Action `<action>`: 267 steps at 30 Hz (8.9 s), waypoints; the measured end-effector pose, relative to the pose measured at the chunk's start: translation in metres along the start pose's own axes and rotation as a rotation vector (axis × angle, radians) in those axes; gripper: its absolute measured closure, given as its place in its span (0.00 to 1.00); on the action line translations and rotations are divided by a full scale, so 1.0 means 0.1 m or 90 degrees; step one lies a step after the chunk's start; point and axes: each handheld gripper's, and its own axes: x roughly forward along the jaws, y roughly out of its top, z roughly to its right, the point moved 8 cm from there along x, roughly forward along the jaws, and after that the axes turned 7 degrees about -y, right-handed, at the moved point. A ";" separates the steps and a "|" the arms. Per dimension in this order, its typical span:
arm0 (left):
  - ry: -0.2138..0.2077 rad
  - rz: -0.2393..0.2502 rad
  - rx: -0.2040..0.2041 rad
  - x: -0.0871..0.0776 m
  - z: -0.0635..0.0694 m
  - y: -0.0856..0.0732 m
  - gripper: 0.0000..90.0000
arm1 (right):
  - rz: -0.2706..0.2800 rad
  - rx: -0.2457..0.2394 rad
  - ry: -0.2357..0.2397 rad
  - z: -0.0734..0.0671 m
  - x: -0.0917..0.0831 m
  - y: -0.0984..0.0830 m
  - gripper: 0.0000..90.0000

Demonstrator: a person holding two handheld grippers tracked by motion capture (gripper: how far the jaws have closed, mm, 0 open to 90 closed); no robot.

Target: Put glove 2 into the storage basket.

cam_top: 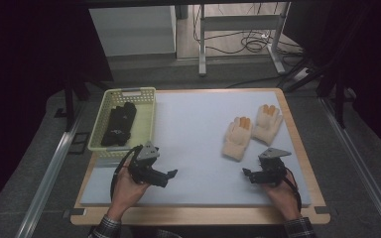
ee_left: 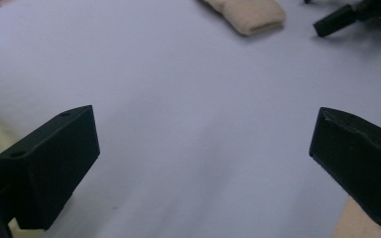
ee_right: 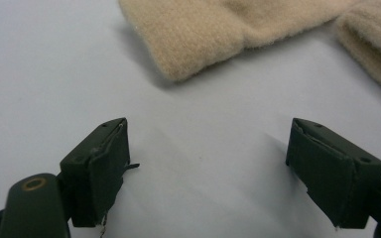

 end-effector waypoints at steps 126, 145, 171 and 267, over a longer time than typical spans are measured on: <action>-0.001 -0.086 -0.033 0.50 -0.09 -0.57 0.01 | -0.004 0.141 -0.138 1.34 0.56 0.74 0.40; -0.001 -0.086 -0.033 0.50 -0.09 -0.57 0.01 | -0.017 0.126 -0.054 1.03 0.29 0.74 0.95; 0.000 -0.083 -0.036 0.50 -0.09 -0.57 0.01 | -0.026 0.085 -0.052 0.62 0.00 0.28 0.70; 0.000 -0.083 -0.037 0.50 -0.09 -0.57 0.01 | -0.047 -0.091 0.100 0.07 0.03 0.33 0.42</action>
